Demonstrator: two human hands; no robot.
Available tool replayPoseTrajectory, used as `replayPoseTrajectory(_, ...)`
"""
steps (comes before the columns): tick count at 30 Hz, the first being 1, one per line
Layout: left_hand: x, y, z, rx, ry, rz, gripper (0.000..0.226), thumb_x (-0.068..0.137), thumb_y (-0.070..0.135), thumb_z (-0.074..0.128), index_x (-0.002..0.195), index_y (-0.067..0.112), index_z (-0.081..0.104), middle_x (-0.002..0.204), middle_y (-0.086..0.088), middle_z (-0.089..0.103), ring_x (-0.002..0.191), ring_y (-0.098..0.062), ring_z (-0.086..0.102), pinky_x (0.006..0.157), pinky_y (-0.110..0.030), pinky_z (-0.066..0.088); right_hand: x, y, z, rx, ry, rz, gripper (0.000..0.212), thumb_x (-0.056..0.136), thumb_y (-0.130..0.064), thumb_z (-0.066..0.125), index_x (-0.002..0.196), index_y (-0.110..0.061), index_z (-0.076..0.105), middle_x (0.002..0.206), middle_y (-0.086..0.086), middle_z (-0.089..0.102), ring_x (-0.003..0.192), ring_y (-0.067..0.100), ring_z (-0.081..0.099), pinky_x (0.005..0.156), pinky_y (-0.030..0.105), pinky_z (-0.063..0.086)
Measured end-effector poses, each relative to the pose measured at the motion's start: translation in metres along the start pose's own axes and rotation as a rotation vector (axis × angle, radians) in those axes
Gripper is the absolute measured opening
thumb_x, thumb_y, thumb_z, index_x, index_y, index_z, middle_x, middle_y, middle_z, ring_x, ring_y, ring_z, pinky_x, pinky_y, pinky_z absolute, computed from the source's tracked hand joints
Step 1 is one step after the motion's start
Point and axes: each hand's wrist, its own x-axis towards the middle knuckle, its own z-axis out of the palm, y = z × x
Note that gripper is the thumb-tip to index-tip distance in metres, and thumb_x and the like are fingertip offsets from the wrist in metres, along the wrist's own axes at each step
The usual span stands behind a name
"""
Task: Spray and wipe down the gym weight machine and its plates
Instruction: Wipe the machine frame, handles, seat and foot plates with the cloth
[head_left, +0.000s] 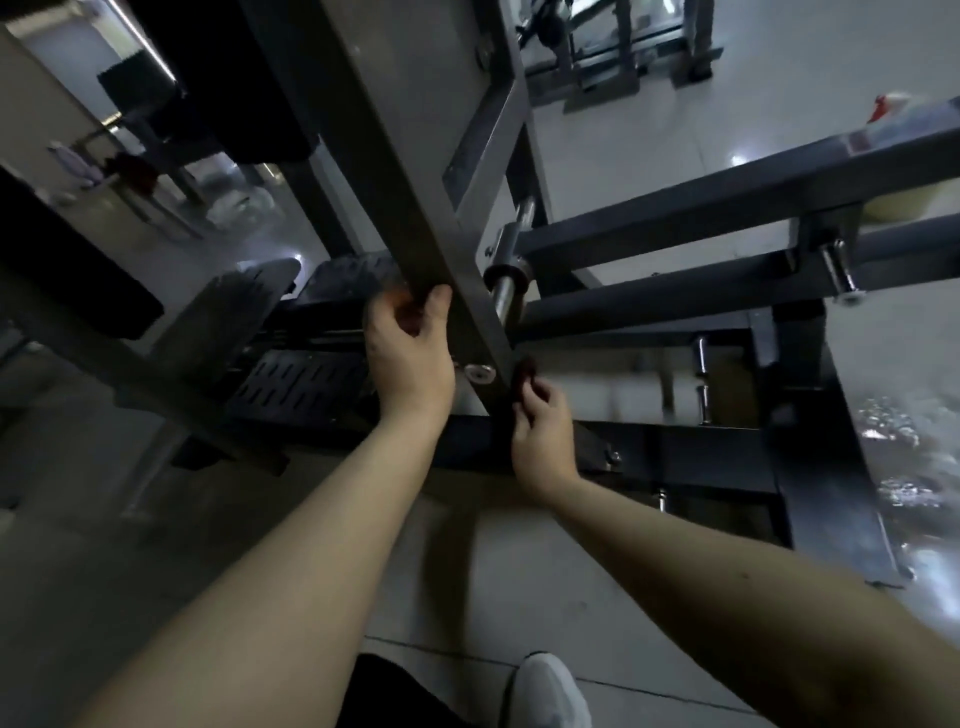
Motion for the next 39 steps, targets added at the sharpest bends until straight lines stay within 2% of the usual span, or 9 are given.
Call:
replayPoseTrajectory(2, -0.002, -0.003, 0.001, 0.035, -0.003, -0.008, 0.037, 0.093, 0.047, 0.069, 0.115, 0.017, 0.062, 0.113, 0.001, 0.067, 0.1, -0.008, 0.063, 0.074, -0.005, 0.044, 0.001, 0.011, 0.004, -0.004, 0.002, 0.095, 0.044, 0.103, -0.01, 0.055, 0.147, -0.01, 0.05, 0.143, -0.001, 0.044, 0.139, 0.016, 0.043, 0.102, -0.002, 0.025)
replayPoseTrajectory(6, -0.004, 0.001, 0.002, 0.074, 0.006, -0.041, 0.032, 0.093, 0.04, 0.072, 0.11, 0.014, 0.064, 0.107, 0.002, 0.069, 0.096, -0.01, 0.064, 0.072, -0.002, 0.042, 0.004, -0.014, 0.011, 0.072, 0.037, 0.032, 0.044, 0.103, -0.015, 0.055, 0.147, -0.014, 0.053, 0.15, 0.001, 0.046, 0.141, 0.016, 0.041, 0.121, 0.03, 0.03)
replayPoseTrajectory(10, -0.005, 0.01, 0.001, 0.106, -0.017, -0.041, 0.037, 0.09, 0.042, 0.074, 0.111, 0.012, 0.069, 0.101, 0.007, 0.07, 0.092, -0.005, 0.065, 0.074, -0.007, 0.045, -0.002, -0.04, 0.012, 0.285, 0.006, -0.135, 0.043, 0.101, -0.04, 0.058, 0.141, -0.024, 0.059, 0.144, -0.012, 0.045, 0.135, 0.006, 0.046, 0.113, 0.033, 0.043)
replayPoseTrajectory(13, -0.008, 0.014, 0.003, 0.16, -0.018, -0.058, 0.038, 0.085, 0.046, 0.078, 0.108, 0.017, 0.069, 0.098, 0.01, 0.071, 0.089, -0.002, 0.066, 0.072, -0.006, 0.046, 0.006, -0.025, 0.008, 0.226, 0.061, -0.158, 0.031, 0.103, -0.027, 0.06, 0.129, -0.012, 0.069, 0.135, -0.009, 0.047, 0.124, -0.007, 0.048, 0.109, 0.02, 0.044)
replayPoseTrajectory(23, -0.01, 0.011, 0.002, 0.147, -0.01, -0.076, 0.036, 0.082, 0.045, 0.081, 0.106, 0.025, 0.063, 0.105, 0.009, 0.069, 0.096, -0.001, 0.065, 0.075, -0.008, 0.045, 0.019, 0.107, -0.053, -0.257, 0.038, 0.239, 0.034, 0.102, -0.02, 0.06, 0.133, -0.006, 0.065, 0.146, 0.004, 0.042, 0.137, 0.02, 0.041, 0.112, 0.024, 0.028)
replayPoseTrajectory(27, -0.005, 0.008, 0.001, 0.152, -0.024, -0.044, 0.037, 0.08, 0.045, 0.083, 0.103, 0.026, 0.061, 0.101, 0.009, 0.068, 0.092, 0.001, 0.064, 0.07, -0.002, 0.045, 0.02, 0.091, -0.041, -0.073, 0.143, 0.344, 0.034, 0.101, -0.018, 0.061, 0.132, -0.004, 0.064, 0.134, -0.005, 0.047, 0.126, 0.015, 0.048, 0.116, 0.038, 0.04)
replayPoseTrajectory(32, 0.003, 0.002, -0.002, 0.179, -0.031, -0.012, 0.041, 0.077, 0.049, 0.084, 0.1, 0.024, 0.061, 0.091, 0.014, 0.065, 0.085, 0.006, 0.061, 0.068, -0.003, 0.044, 0.024, 0.036, 0.005, 0.048, 0.037, 0.123, 0.029, 0.105, -0.025, 0.055, 0.125, -0.008, 0.068, 0.13, -0.004, 0.044, 0.118, 0.006, 0.049, 0.098, 0.008, 0.039)
replayPoseTrajectory(35, 0.007, -0.001, -0.003, 0.178, -0.039, -0.007, 0.042, 0.076, 0.049, 0.085, 0.1, 0.023, 0.062, 0.089, 0.016, 0.065, 0.083, 0.008, 0.061, 0.068, -0.003, 0.043, 0.025, 0.061, -0.009, -0.07, 0.011, -0.004, 0.024, 0.104, -0.023, 0.055, 0.12, -0.014, 0.071, 0.135, -0.002, 0.046, 0.125, 0.009, 0.048, 0.111, 0.024, 0.039)
replayPoseTrajectory(39, 0.006, -0.002, -0.001, 0.16, -0.043, -0.007, 0.041, 0.076, 0.045, 0.086, 0.1, 0.022, 0.062, 0.088, 0.016, 0.064, 0.081, 0.01, 0.06, 0.067, -0.003, 0.043, 0.03, 0.104, -0.042, -0.28, 0.031, 0.181, 0.028, 0.106, -0.026, 0.048, 0.129, -0.018, 0.062, 0.138, 0.001, 0.046, 0.132, 0.02, 0.045, 0.116, 0.042, 0.039)
